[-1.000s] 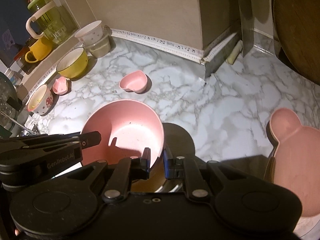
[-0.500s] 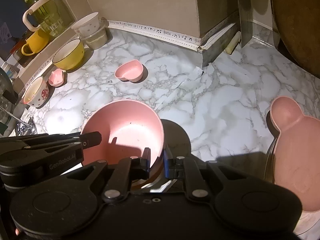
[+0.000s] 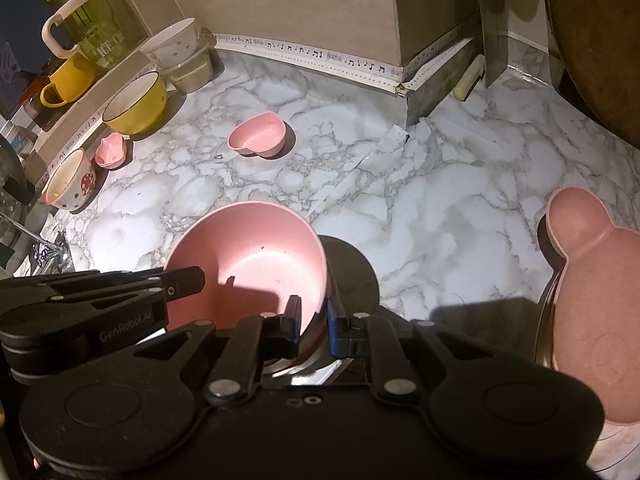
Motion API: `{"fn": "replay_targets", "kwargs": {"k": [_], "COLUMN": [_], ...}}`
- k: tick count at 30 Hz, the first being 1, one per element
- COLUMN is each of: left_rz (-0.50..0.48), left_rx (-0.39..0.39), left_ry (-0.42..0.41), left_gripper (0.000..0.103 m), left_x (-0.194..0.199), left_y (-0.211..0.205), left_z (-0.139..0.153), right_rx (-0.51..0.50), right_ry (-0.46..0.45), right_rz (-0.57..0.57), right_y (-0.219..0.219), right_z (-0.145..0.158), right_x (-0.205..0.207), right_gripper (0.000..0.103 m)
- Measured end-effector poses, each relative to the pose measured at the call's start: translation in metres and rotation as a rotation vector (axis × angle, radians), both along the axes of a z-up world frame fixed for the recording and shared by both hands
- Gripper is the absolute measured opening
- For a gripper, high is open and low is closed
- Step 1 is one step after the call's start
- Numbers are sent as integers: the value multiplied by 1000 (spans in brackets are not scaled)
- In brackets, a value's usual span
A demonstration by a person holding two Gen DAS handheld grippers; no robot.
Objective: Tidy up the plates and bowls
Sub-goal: 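Lift the pink bowl and carry it toward the cream bowl, then lower the pink bowl into the cream bowl and open both tools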
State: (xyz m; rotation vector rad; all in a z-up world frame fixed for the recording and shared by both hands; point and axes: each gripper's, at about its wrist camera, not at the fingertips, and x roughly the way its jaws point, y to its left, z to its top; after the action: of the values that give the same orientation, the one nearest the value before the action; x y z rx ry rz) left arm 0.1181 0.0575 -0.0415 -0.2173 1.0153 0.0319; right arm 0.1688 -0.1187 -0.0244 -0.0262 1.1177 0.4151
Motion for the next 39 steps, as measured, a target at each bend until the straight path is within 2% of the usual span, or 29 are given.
{"fn": "replay_targets", "kwargs": {"k": [13,28,36,39], "left_rz": [-23,-27,9,23], "left_rx": [-11,-4,6,15], "left_ry": [-13,-118,-180,-200], "left_gripper": [9,10,30,44], "left_x": [-2,-4,4,10], "left_y": [3,19,33,38], "left_z": [4,34,54,60], "right_rx": [10,35,42,52], "right_ry": [-20,-89,-140,-168], "right_rz": [5,28,50,61], "right_y": [2,5,11,14], "right_z": [6,33,51,56], "right_x": [-1,6,23,31], "right_gripper": [21,29,39,45]}}
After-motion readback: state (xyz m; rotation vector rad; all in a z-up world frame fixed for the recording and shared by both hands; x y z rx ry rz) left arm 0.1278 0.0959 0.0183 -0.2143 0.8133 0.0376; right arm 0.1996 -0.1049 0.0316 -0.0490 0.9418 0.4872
